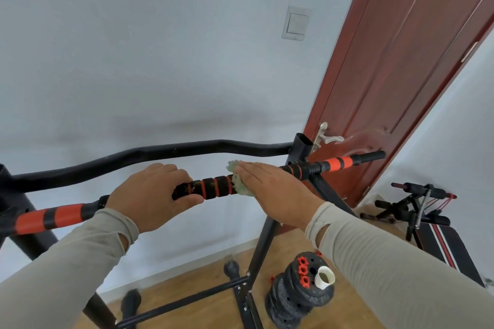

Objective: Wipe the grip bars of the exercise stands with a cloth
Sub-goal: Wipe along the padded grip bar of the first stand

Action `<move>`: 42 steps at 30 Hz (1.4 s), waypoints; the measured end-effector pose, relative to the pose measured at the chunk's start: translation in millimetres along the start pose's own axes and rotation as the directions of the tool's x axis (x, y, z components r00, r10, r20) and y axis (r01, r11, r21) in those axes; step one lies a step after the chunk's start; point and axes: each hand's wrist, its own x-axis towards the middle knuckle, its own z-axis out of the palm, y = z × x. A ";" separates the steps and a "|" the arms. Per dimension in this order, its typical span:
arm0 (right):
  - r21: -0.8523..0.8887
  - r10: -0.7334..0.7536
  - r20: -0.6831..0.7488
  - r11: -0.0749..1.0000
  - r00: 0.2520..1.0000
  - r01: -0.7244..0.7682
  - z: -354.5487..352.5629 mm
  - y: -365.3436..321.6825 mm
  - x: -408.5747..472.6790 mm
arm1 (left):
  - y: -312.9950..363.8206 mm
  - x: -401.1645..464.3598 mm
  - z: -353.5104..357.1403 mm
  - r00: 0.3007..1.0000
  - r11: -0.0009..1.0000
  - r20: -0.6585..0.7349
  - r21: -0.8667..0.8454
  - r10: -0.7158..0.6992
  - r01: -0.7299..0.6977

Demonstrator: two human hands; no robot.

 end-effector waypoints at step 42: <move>0.300 0.305 0.106 0.898 0.947 -0.323 -29.0 42.1 -32.0 | -0.4 -2.1 1.6 0.999 1.000 -0.033 0.031 0.006 -0.005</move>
